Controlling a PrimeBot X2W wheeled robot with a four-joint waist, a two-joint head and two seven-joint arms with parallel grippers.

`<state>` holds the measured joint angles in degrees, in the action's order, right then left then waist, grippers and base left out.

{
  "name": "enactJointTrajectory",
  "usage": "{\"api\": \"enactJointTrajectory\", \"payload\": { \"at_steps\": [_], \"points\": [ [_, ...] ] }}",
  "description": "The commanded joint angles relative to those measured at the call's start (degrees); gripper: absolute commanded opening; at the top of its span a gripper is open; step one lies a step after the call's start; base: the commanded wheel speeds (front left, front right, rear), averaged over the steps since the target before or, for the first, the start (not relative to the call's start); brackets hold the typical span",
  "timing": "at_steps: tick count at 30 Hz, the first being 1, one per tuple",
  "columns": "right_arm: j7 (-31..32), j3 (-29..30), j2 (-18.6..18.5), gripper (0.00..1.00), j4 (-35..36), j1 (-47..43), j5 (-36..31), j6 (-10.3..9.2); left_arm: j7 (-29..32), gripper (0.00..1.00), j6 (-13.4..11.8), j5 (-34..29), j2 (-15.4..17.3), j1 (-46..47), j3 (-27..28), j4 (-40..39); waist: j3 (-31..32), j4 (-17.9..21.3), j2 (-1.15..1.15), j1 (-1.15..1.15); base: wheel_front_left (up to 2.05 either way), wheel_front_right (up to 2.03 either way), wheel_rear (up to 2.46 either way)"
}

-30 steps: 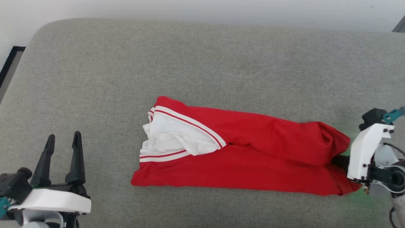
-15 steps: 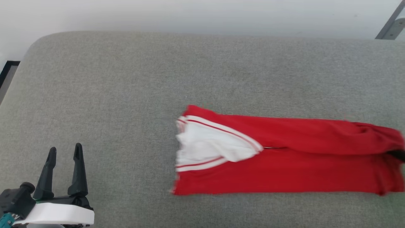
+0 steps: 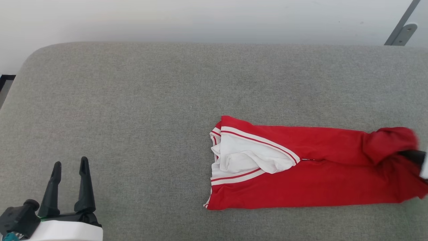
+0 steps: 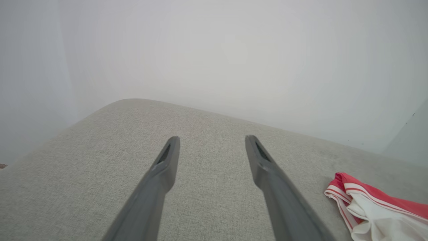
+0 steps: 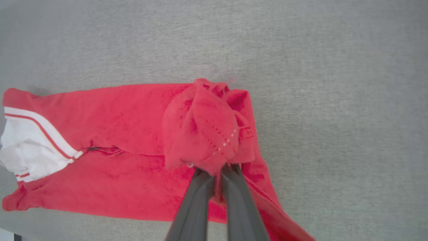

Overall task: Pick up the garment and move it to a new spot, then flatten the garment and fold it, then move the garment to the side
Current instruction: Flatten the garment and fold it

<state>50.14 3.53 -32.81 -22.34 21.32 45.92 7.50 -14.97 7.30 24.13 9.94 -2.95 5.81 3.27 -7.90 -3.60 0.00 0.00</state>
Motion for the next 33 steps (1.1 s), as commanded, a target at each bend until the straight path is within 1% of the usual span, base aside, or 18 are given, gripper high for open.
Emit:
{"api": "enactJointTrajectory", "payload": {
  "at_steps": [1,7,10,12,18,19,22,29,30,31,32,33],
  "points": [
    [0.9,-1.1,1.3,0.00,3.4,-1.1,0.7,-0.03,-0.3,1.00,0.1,-0.5,-0.2,-0.6,0.0,-0.3,-0.1,0.0,0.00,0.00,0.00,0.00,0.00],
    [2.4,-6.7,6.1,0.00,13.5,-1.6,-0.4,-0.02,-0.3,1.00,0.2,0.1,-0.7,0.7,-1.5,-0.9,-0.5,-0.9,0.00,0.00,0.00,0.00,0.00],
    [2.6,-10.1,8.9,0.00,15.8,-0.1,-1.2,-0.03,-0.3,1.00,0.2,0.6,-0.9,1.6,-2.2,-1.0,-0.9,-1.6,0.00,0.00,0.00,0.00,0.00],
    [2.5,-12.5,10.7,0.00,16.1,1.3,-1.6,-0.02,-0.3,1.00,0.2,0.6,-0.9,2.0,-2.8,-0.7,-1.2,-2.3,0.00,0.00,0.00,0.00,0.00],
    [0.5,-19.3,14.6,0.00,13.1,5.3,-2.7,-0.02,-0.3,1.00,0.2,0.9,-1.3,4.0,-4.4,0.0,-2.0,-4.8,0.00,0.00,0.00,0.00,0.00],
    [0.5,-19.3,14.6,0.00,13.1,5.3,-2.7,-0.02,-0.3,1.00,0.2,0.9,-1.3,4.0,-4.4,0.0,-2.0,-4.8,0.00,0.00,0.00,0.00,0.00],
    [-1.4,-23.4,16.6,0.00,9.7,7.7,-2.5,-0.02,-0.3,1.00,0.2,1.1,-1.4,5.1,-5.5,0.2,-2.5,-6.3,0.00,0.00,0.00,0.00,0.00],
    [-4.8,-29.4,18.7,0.00,3.2,11.7,-1.5,-0.02,-0.3,1.00,0.2,1.8,-1.6,6.1,-6.2,0.6,-2.9,-8.1,0.00,0.00,0.00,0.00,0.00],
    [-5.4,-30.0,18.9,0.03,2.5,12.3,-1.4,-0.02,-0.3,1.00,0.2,1.8,-1.6,6.2,-6.3,0.7,-3.0,-8.2,0.00,0.00,0.00,0.00,0.00],
    [-6.1,-30.6,19.1,0.30,1.8,12.8,-1.3,-0.02,-0.3,1.00,0.2,1.8,-1.6,6.3,-6.3,0.7,-3.0,-8.3,0.00,0.00,0.00,0.00,0.00],
    [-6.6,-31.4,19.0,0.89,1.3,13.3,-1.3,-0.02,-0.3,1.00,0.2,1.9,-1.6,6.4,-6.3,0.8,-3.0,-8.4,0.00,0.00,0.00,0.00,0.00],
    [-7.0,-32.0,19.0,1.00,0.8,13.7,-1.0,-0.02,-0.3,1.00,0.2,1.9,-1.6,6.4,-6.3,0.8,-3.0,-8.4,0.00,0.00,0.00,0.00,0.00]
  ]
}}
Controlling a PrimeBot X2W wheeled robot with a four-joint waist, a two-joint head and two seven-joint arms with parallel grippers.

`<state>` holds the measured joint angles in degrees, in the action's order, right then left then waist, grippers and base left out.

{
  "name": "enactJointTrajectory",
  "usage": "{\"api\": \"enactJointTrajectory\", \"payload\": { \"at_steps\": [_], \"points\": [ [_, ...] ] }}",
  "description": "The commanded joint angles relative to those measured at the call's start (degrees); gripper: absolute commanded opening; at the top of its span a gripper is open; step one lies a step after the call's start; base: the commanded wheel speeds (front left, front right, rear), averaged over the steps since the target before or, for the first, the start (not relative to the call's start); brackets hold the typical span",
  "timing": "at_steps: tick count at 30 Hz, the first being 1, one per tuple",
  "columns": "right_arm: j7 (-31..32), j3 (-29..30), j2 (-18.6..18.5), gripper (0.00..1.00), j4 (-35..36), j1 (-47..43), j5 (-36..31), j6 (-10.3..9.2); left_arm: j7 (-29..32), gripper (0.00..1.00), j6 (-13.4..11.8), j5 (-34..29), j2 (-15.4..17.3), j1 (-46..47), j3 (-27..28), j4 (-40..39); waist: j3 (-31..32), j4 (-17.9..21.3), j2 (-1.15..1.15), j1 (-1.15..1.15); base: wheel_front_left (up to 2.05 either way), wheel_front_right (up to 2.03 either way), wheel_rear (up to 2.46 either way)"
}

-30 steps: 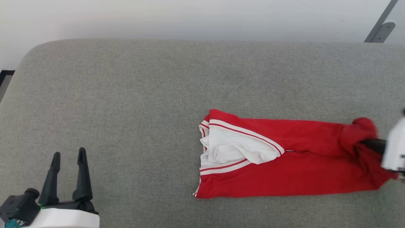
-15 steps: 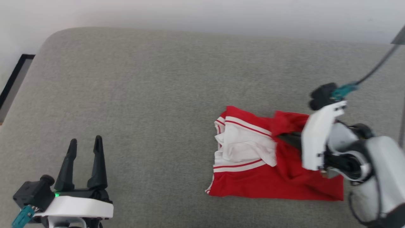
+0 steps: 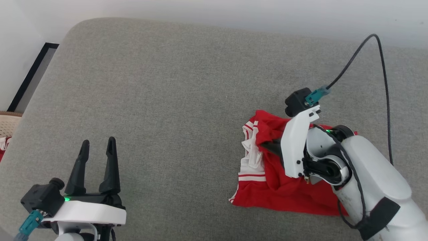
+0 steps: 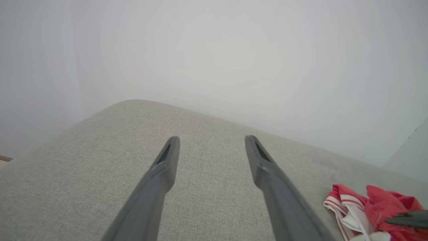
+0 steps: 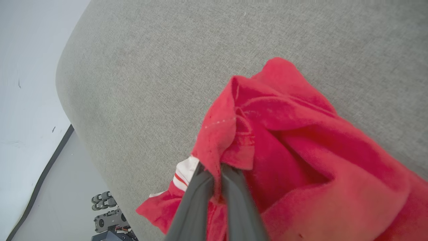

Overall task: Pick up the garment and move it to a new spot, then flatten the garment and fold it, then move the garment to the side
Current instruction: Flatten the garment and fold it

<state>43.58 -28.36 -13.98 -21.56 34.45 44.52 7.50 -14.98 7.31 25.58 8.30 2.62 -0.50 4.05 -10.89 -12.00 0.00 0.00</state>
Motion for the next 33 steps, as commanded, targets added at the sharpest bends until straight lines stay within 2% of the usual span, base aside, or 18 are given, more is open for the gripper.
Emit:
{"api": "enactJointTrajectory", "payload": {
  "at_steps": [1,9,16,26,30,33],
  "points": [
    [-0.6,-0.6,0.3,1.00,-0.2,0.8,0.9,-0.02,-0.3,1.00,0.2,0.6,0.0,0.7,0.2,0.0,0.1,0.1,0.00,0.00,0.00,0.00,0.00],
    [-1.8,-3.1,-2.9,1.00,4.0,1.5,4.8,-0.02,-0.3,1.00,0.2,0.6,0.4,-0.8,1.8,-0.7,1.0,2.1,0.00,0.00,0.00,0.00,0.00],
    [-5.1,-1.0,-7.2,1.00,10.0,-0.5,5.9,-0.02,-0.3,1.00,0.2,0.3,1.3,-2.6,3.7,-1.4,2.8,5.6,0.00,0.00,0.00,0.00,0.00],
    [-15.5,6.2,-12.8,1.00,16.7,-7.0,3.3,-0.02,-0.3,1.00,0.2,0.2,2.3,-5.2,5.8,-2.3,5.5,10.7,0.00,0.00,0.00,0.00,0.00],
    [-19.4,8.2,-13.9,1.00,17.7,-9.8,2.6,-0.02,-0.3,1.00,0.2,0.0,2.6,-6.1,6.3,-2.6,6.3,12.0,0.00,0.00,0.00,0.00,0.00],
    [-24.4,9.7,-15.3,1.00,18.7,-12.7,1.3,-0.02,-0.3,1.00,0.2,-0.3,2.8,-6.9,6.7,-2.9,7.0,13.1,0.00,0.00,0.00,0.00,0.00]
  ]
}}
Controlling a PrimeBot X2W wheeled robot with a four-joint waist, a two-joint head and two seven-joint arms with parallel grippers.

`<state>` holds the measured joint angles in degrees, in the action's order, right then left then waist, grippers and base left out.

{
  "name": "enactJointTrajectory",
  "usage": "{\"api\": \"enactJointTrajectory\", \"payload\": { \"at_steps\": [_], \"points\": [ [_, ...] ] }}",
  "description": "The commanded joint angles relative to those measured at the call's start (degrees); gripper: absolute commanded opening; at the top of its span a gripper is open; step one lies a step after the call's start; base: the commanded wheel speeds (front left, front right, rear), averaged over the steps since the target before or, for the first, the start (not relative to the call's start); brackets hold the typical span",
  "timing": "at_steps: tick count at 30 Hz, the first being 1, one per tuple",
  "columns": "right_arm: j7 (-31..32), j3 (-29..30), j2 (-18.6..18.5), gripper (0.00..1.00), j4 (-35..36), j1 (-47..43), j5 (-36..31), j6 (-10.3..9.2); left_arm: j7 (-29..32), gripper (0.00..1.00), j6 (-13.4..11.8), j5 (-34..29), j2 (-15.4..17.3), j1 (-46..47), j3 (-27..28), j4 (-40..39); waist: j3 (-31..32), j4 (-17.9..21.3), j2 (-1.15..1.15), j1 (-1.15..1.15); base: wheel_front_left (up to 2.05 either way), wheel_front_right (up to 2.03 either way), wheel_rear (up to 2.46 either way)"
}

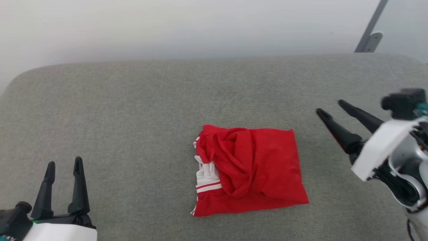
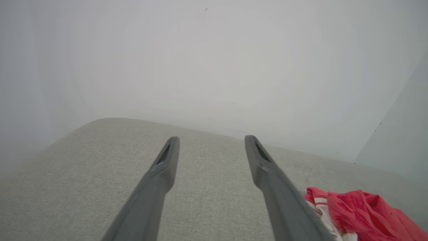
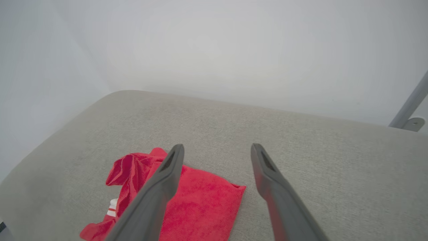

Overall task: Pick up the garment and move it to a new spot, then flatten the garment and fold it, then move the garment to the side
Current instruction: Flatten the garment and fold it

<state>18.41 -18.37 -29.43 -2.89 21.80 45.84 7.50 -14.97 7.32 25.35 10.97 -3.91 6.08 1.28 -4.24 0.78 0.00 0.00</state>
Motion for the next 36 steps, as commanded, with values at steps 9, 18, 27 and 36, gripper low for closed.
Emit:
{"api": "enactJointTrajectory", "payload": {
  "at_steps": [9,18,27,36],
  "points": [
    [-15.1,4.6,-0.8,1.00,-1.8,-8.0,-6.6,-0.02,-0.3,1.00,0.2,-0.3,1.1,-2.9,0.0,-0.1,2.7,3.1,0.00,0.00,0.00,0.00,0.00],
    [-27.3,7.9,0.9,1.00,-6.3,-15.2,-11.5,-0.03,-0.3,1.00,0.2,-0.8,1.6,-5.0,-1.0,1.6,4.6,4.1,0.00,0.00,0.00,0.00,0.00],
    [-33.2,9.6,3.8,1.00,-11.4,-19.0,-15.7,-0.03,-0.3,1.00,0.2,-2.7,1.8,-6.3,-1.1,2.6,5.7,4.2,0.00,0.00,0.00,0.00,0.00],
    [-33.6,13.1,7.9,1.00,-8.8,-22.7,-18.9,-0.03,-0.3,1.00,0.2,-3.9,0.5,-7.2,-0.3,2.2,6.5,3.7,0.00,0.00,0.00,0.00,0.00]
  ]
}}
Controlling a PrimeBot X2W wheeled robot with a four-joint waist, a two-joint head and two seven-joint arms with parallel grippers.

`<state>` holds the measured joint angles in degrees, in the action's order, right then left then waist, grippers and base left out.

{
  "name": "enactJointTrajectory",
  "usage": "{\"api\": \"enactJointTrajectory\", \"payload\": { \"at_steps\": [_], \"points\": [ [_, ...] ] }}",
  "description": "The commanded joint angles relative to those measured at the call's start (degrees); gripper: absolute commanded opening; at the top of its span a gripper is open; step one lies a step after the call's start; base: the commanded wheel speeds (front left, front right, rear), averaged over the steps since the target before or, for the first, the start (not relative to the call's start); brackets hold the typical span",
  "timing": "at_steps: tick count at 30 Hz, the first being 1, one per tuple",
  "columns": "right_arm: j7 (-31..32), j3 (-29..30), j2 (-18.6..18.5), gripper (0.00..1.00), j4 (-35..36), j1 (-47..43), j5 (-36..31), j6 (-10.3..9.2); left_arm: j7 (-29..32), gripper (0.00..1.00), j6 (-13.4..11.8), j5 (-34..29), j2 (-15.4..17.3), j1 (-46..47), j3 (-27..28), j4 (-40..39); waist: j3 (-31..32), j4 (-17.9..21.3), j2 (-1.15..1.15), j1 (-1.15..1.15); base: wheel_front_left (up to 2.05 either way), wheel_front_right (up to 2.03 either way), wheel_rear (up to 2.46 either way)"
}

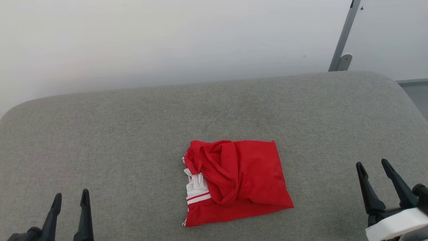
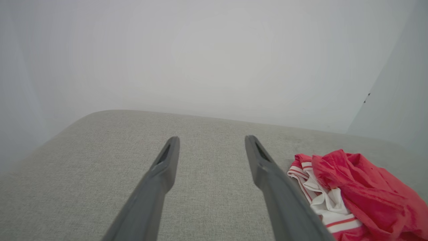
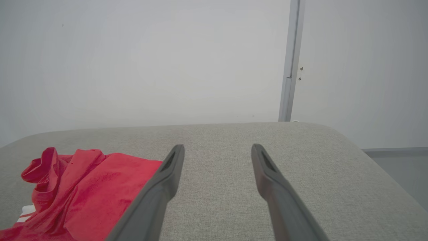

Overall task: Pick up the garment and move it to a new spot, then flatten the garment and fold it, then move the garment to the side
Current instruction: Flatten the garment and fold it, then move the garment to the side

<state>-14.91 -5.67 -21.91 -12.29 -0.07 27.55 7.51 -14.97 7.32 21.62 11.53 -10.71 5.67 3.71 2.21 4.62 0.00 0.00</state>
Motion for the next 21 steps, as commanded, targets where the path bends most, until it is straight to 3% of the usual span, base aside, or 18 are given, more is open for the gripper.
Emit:
{"api": "enactJointTrajectory", "payload": {
  "at_steps": [1,21],
  "points": [
    [-0.3,0.8,0.8,1.00,1.0,-1.2,-0.9,-0.04,-0.3,1.00,0.2,-0.3,-0.1,-0.4,0.0,-0.1,0.1,-0.2,0.00,0.00,0.00,0.00,0.00],
    [-0.3,3.0,5.1,1.00,3.7,-4.3,-3.1,-0.04,-0.3,1.00,0.2,-1.1,-1.8,0.6,-0.1,-1.4,0.1,-2.0,0.00,0.00,0.00,0.00,0.00]
  ]
}}
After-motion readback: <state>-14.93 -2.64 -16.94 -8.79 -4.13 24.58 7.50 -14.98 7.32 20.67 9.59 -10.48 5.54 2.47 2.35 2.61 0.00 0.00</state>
